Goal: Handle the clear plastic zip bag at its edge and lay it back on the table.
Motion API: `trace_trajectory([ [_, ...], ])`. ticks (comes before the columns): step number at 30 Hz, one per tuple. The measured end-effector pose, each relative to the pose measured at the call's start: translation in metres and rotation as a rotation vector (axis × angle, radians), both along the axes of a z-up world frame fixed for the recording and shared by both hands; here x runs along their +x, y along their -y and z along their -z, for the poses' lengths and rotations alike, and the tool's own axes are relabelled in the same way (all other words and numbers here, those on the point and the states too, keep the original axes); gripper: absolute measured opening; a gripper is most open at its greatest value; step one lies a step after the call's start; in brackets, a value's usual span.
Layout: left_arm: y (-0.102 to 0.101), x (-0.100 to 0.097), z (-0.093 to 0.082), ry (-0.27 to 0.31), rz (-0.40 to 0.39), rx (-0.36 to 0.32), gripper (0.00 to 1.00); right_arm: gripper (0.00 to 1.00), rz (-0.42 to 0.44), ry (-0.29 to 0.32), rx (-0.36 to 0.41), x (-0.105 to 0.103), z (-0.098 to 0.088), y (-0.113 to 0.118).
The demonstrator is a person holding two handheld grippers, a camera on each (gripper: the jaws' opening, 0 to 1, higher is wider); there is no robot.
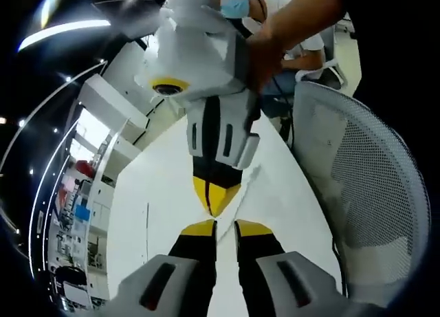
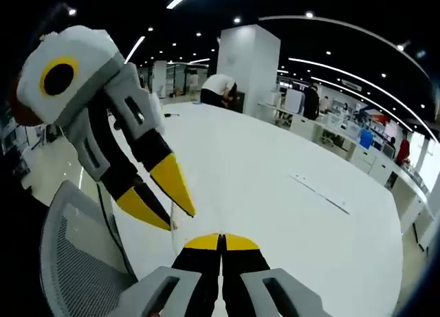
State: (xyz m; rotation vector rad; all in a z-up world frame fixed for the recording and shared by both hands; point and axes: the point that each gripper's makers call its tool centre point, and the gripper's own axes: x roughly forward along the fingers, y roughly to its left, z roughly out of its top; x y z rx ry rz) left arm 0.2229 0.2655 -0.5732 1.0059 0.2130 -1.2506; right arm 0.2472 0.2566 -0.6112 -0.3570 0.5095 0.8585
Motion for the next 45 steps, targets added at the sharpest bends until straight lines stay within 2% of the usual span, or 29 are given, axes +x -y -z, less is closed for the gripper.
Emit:
trace_trajectory([
  [2, 0.005, 0.001, -0.016, -0.036, -0.027, -0.086, 0.05, 0.0, -0.006, 0.006, -0.012, 0.0, 0.002, 0.0],
  [5, 0.007, 0.007, -0.035, -0.036, -0.048, -0.144, 0.06, 0.0, -0.008, 0.004, -0.018, -0.001, 0.004, 0.0],
  [11, 0.001, 0.018, -0.044, -0.03, -0.087, -0.171, 0.06, 0.0, -0.014, 0.015, -0.015, -0.001, 0.002, -0.002],
  [17, -0.011, 0.025, -0.032, -0.041, -0.117, -0.144, 0.07, 0.0, -0.02, 0.026, -0.021, 0.001, -0.001, -0.003],
  [24, -0.024, 0.036, -0.003, -0.063, -0.156, -0.038, 0.09, 0.0, -0.046, 0.048, -0.032, -0.002, -0.006, -0.006],
  [28, -0.027, 0.039, 0.008, -0.105, -0.165, -0.008, 0.09, 0.0, -0.073, 0.061, -0.052, -0.004, -0.006, -0.01],
  [32, -0.034, 0.033, 0.027, -0.154, -0.157, 0.068, 0.07, 0.0, -0.091, 0.075, -0.047, -0.005, -0.008, -0.016],
  [33, -0.035, 0.033, 0.03, -0.141, -0.156, 0.073, 0.07, 0.0, -0.102, 0.079, -0.05, -0.007, -0.008, -0.017],
  [35, -0.038, 0.032, 0.036, -0.152, -0.16, 0.078, 0.06, 0.0, -0.116, 0.089, -0.051, -0.009, -0.009, -0.02],
  [41, -0.041, 0.029, 0.042, -0.155, -0.168, 0.078, 0.0, 0.0, -0.14, 0.103, -0.051, -0.012, -0.01, -0.022],
  [45, -0.042, 0.029, 0.043, -0.156, -0.178, 0.074, 0.0, 0.0, -0.144, 0.112, -0.06, -0.013, -0.009, -0.023],
])
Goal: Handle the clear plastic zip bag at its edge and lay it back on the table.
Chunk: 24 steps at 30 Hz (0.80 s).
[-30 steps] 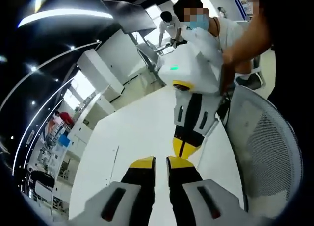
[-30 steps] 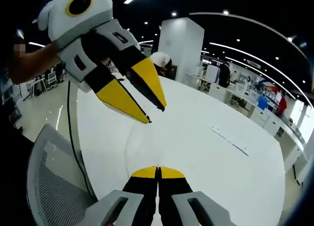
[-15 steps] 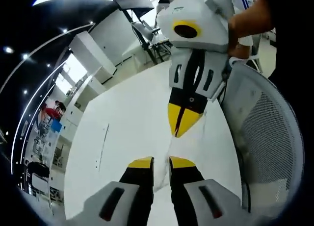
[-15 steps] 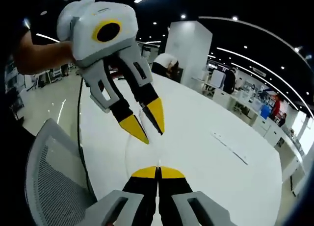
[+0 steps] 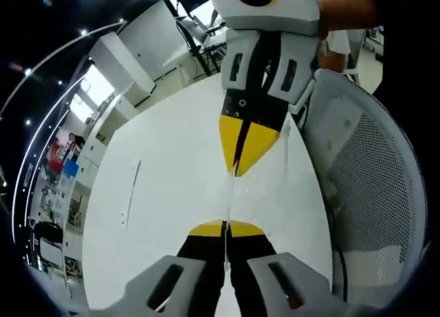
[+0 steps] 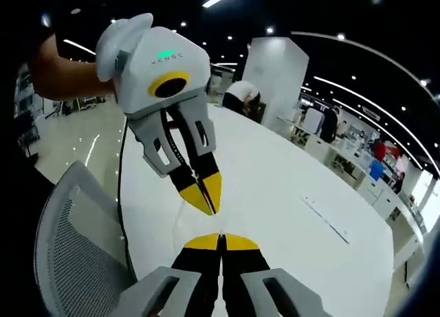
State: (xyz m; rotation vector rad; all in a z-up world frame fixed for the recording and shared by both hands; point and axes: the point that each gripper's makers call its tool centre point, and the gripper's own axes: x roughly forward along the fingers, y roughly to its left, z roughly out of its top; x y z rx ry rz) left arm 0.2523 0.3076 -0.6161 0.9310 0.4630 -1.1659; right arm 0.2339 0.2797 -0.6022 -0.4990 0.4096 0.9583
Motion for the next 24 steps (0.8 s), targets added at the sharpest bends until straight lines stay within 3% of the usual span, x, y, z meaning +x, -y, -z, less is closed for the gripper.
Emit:
trace_trajectory([
  [7, 0.001, 0.004, -0.003, 0.021, -0.029, -0.018, 0.0, 0.0, 0.006, -0.018, -0.013, -0.001, 0.005, 0.002],
  [15, 0.0, 0.005, -0.009, 0.014, -0.076, -0.047, 0.0, 0.0, 0.023, 0.002, -0.004, 0.005, 0.004, 0.005],
  [18, -0.003, 0.006, -0.01, 0.015, -0.09, -0.055, 0.0, 0.07, 0.037, -0.044, -0.008, 0.004, 0.012, 0.01],
  [24, -0.005, 0.007, -0.012, 0.025, -0.109, -0.075, 0.0, 0.07, 0.067, -0.068, -0.013, 0.002, 0.016, 0.022],
])
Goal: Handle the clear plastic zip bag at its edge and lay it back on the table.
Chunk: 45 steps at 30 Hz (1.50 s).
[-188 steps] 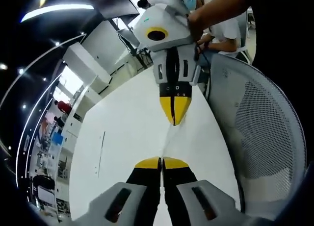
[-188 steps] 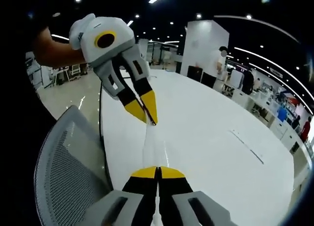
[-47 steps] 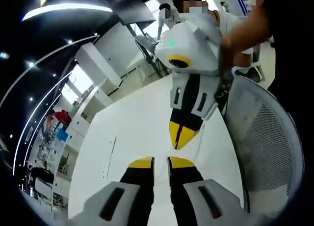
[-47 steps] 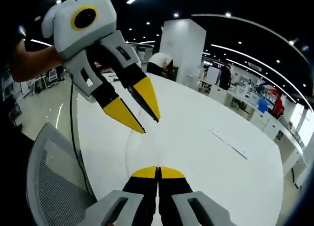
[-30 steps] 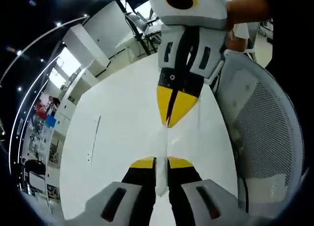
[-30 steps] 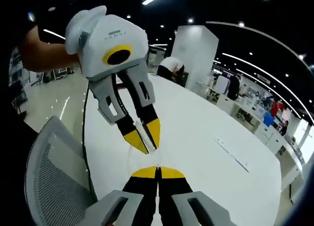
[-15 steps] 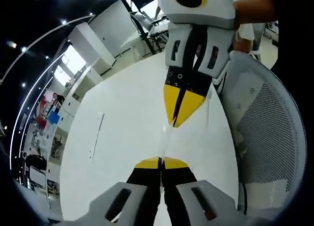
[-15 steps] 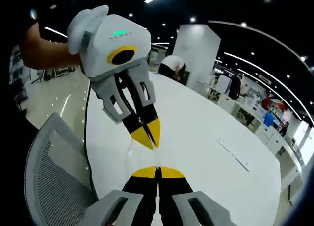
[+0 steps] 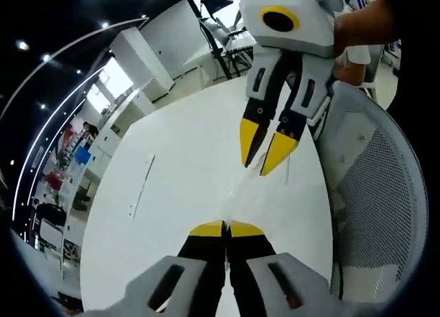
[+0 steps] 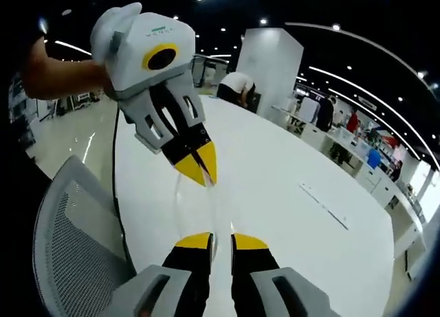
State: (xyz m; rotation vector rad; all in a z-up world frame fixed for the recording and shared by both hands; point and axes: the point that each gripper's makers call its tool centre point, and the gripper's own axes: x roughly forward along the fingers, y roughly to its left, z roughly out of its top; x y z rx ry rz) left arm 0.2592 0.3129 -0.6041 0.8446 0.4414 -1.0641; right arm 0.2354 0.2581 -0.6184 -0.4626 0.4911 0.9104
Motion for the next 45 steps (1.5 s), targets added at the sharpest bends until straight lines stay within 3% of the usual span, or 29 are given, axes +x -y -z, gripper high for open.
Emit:
trace_trajectory([
  [8, -0.002, 0.0, 0.003, -0.01, -0.015, -0.013, 0.0, 0.05, 0.021, -0.046, 0.022, -0.005, 0.006, 0.004],
  [10, -0.005, 0.002, 0.007, -0.016, -0.023, -0.003, 0.0, 0.07, -0.001, -0.063, 0.076, -0.011, -0.001, -0.003],
  [13, -0.008, 0.004, 0.008, -0.026, -0.036, -0.006, 0.0, 0.08, 0.004, -0.019, 0.068, -0.01, -0.008, 0.002],
  [25, -0.012, 0.007, 0.009, -0.028, -0.051, 0.002, 0.0, 0.14, -0.054, 0.004, 0.01, -0.026, -0.004, 0.006],
  [38, -0.013, 0.01, 0.006, -0.032, -0.074, -0.002, 0.0, 0.21, -0.109, 0.004, 0.007, -0.042, -0.005, 0.005],
  [45, -0.008, 0.008, 0.0, -0.041, -0.072, -0.032, 0.0, 0.17, -0.134, 0.049, -0.036, -0.034, -0.001, -0.001],
])
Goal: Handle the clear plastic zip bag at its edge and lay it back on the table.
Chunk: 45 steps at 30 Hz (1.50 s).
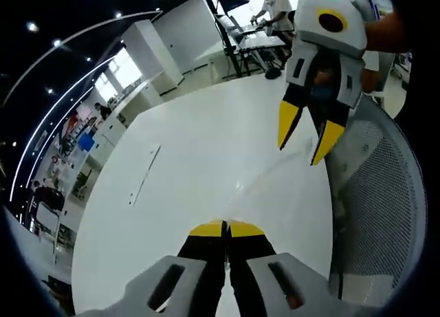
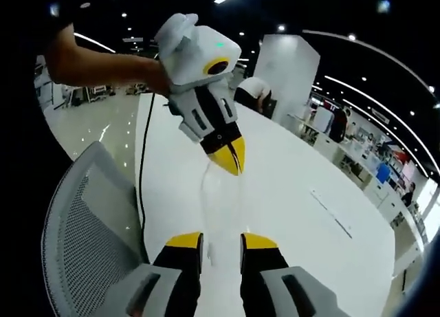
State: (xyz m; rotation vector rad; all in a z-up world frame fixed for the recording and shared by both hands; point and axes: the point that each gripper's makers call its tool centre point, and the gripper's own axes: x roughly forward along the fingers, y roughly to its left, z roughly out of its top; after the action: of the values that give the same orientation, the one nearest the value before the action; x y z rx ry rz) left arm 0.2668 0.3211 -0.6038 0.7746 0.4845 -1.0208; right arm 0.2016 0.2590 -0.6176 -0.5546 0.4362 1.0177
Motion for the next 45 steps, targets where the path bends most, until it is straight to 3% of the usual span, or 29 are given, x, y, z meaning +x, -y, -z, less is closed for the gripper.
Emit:
trace_trajectory([
  [6, 0.0, -0.003, 0.001, -0.023, 0.002, -0.023, 0.0, 0.06, -0.03, 0.032, -0.047, 0.004, 0.008, -0.004],
  [9, -0.003, -0.006, 0.008, -0.028, 0.029, -0.002, 0.0, 0.01, -0.033, 0.049, -0.064, 0.006, 0.011, -0.003],
  [11, -0.001, -0.012, 0.008, -0.051, 0.059, -0.025, 0.0, 0.0, -0.039, 0.068, -0.063, 0.008, 0.012, -0.004],
  [13, 0.004, -0.02, 0.004, -0.083, 0.079, -0.083, 0.07, 0.0, -0.044, 0.071, -0.068, 0.01, 0.015, -0.006],
  [14, 0.007, -0.021, -0.001, -0.075, 0.081, -0.118, 0.13, 0.0, -0.056, 0.091, -0.084, 0.011, 0.016, -0.006],
  [16, 0.006, -0.021, -0.006, -0.06, 0.083, -0.147, 0.16, 0.0, -0.057, 0.095, -0.087, 0.012, 0.019, -0.007],
  [18, 0.005, -0.022, -0.014, -0.064, 0.045, -0.216, 0.2, 0.0, -0.061, 0.116, -0.086, 0.014, 0.018, -0.008],
  [21, -0.004, -0.015, -0.024, -0.075, -0.022, -0.361, 0.38, 0.0, -0.067, 0.144, -0.107, 0.019, 0.024, -0.007],
  [24, -0.018, -0.011, -0.032, -0.072, -0.085, -0.451, 0.51, 0.0, -0.071, 0.157, -0.114, 0.02, 0.029, -0.007],
  [26, -0.027, -0.012, -0.037, -0.054, -0.111, -0.495, 0.56, 0.0, -0.093, 0.204, -0.145, 0.022, 0.033, -0.007],
  [30, -0.046, -0.022, -0.036, -0.029, -0.159, -0.507, 0.62, 0.0, -0.109, 0.224, -0.175, 0.025, 0.047, -0.004],
  [38, -0.065, -0.038, -0.023, -0.044, -0.246, -0.538, 0.69, 0.0, -0.149, 0.245, -0.207, 0.038, 0.065, 0.0],
  [42, -0.073, -0.045, -0.014, -0.002, -0.292, -0.517, 0.76, 0.0, -0.144, 0.263, -0.201, 0.049, 0.071, 0.001],
  [45, -0.078, -0.053, -0.005, 0.022, -0.321, -0.51, 0.78, 0.0, -0.2, 0.292, -0.25, 0.054, 0.083, -0.001],
])
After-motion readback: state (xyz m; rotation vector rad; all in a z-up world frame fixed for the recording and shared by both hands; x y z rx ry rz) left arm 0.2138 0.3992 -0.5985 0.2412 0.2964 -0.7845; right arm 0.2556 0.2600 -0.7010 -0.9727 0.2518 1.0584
